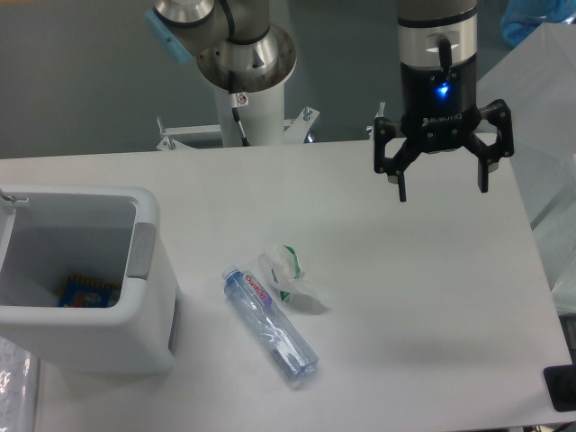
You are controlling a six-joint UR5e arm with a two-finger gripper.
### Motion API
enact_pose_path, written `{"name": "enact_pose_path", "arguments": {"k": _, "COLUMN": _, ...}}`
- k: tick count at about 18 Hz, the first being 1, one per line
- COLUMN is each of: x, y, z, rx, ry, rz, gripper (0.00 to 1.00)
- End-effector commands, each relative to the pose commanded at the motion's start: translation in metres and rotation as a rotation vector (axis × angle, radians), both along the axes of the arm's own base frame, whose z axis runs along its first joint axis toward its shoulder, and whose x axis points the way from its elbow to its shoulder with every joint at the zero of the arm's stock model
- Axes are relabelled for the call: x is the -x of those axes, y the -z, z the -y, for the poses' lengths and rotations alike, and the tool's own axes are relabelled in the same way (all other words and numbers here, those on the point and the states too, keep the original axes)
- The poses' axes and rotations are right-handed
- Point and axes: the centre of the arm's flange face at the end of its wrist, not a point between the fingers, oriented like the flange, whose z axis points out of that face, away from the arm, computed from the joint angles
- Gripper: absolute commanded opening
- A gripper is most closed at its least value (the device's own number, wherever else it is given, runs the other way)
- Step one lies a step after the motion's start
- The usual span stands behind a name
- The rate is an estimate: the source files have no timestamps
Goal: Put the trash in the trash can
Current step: 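Move the open gripper over the crumpled white-and-green wrapper and lower it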
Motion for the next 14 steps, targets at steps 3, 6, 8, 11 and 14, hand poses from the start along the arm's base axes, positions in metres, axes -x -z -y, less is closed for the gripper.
{"name": "enact_pose_path", "arguments": {"k": 3, "x": 0.000, "y": -0.001, "z": 0.001, "rx": -0.003, "ry": -0.010, "rz": 0.001, "gripper": 1.00}}
{"name": "enact_pose_path", "arguments": {"k": 6, "x": -0.003, "y": 0.001, "z": -0.001, "rx": -0.007, "ry": -0.005, "rz": 0.009, "gripper": 1.00}}
{"name": "enact_pose_path", "arguments": {"k": 8, "x": -0.001, "y": 0.009, "z": -0.003, "rx": -0.005, "ry": 0.001, "rz": 0.016, "gripper": 1.00}}
{"name": "enact_pose_path", "arguments": {"k": 11, "x": -0.001, "y": 0.021, "z": -0.005, "rx": 0.003, "ry": 0.007, "rz": 0.036, "gripper": 1.00}}
{"name": "enact_pose_path", "arguments": {"k": 14, "x": -0.004, "y": 0.042, "z": -0.008, "rx": -0.029, "ry": -0.030, "rz": 0.061, "gripper": 1.00}}
